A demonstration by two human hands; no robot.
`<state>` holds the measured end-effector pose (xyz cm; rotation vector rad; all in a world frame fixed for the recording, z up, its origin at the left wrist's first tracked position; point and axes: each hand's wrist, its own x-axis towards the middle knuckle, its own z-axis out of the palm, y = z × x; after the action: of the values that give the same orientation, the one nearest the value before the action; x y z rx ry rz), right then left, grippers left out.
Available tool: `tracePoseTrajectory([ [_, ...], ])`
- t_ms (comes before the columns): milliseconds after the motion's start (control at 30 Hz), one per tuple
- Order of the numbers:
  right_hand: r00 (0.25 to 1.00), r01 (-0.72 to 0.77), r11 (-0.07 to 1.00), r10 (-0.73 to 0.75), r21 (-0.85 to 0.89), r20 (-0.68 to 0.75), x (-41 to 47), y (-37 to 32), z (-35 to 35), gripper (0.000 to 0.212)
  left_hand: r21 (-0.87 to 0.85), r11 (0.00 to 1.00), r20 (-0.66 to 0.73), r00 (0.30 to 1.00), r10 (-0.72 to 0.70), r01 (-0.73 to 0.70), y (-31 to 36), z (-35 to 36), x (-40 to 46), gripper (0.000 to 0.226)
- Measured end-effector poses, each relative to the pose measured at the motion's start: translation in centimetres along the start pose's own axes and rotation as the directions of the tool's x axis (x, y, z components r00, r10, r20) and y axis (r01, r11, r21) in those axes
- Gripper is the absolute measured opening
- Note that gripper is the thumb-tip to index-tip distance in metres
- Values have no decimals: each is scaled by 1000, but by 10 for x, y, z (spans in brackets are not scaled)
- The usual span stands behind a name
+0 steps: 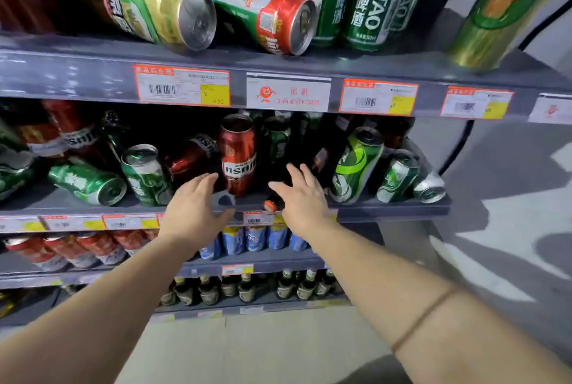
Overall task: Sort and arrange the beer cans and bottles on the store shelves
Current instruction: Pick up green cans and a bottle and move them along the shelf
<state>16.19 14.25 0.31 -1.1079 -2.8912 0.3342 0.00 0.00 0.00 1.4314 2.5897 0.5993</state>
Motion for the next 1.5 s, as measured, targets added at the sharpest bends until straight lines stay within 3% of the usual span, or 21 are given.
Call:
tracePoseTrajectory([
  [300,975,36,984,4,173,-222,-15,3,-15,52,-189,972,44,987,153,-142,12,22,7,70],
  [433,889,102,950,46,296,-455,-20,-6,-43,39,-328,924,33,976,217,-194,47,33,20,78],
  [567,764,50,928,201,368,-613,-21,-7,-66,33,-487,859,25,981,191,-155,75,48,31,97],
  [667,720,21,908,276,418,-637,-16,-8,-76,34,-599,798,14,996,88,-62,89,55,43,78],
  [733,720,-6,886,326,464,-613,-6,-8,-83,37,-586,810,24,999,24,-5,93,58,51,62],
  [900,792,29,787,358,616,-495,2,2,-69,37,-610,786,83,995,-60,99,100,65,71,59],
  [933,783,63,764,361,642,-507,-7,7,-59,35,-623,775,79,995,-67,102,102,68,73,60],
  [1000,695,98,758,412,645,-590,-31,28,-37,28,-655,749,71,995,-70,99,104,75,78,64],
  [1167,438,-120,738,640,665,-631,-67,111,-16,36,-611,788,56,997,-52,75,112,92,85,67],
  [1233,373,-327,695,717,640,-589,-71,146,-12,52,-590,806,38,999,-31,48,114,95,89,61],
  [1300,321,-522,583,811,623,-489,-74,176,-10,75,-550,833,44,999,-33,51,111,98,90,63],
  [1400,323,-676,500,861,541,-392,-67,210,-7,98,-453,889,33,998,-52,61,104,103,90,73],
  [1500,387,-711,508,860,487,-332,-52,233,-9,97,-426,902,10,997,-70,68,103,107,88,74],
])
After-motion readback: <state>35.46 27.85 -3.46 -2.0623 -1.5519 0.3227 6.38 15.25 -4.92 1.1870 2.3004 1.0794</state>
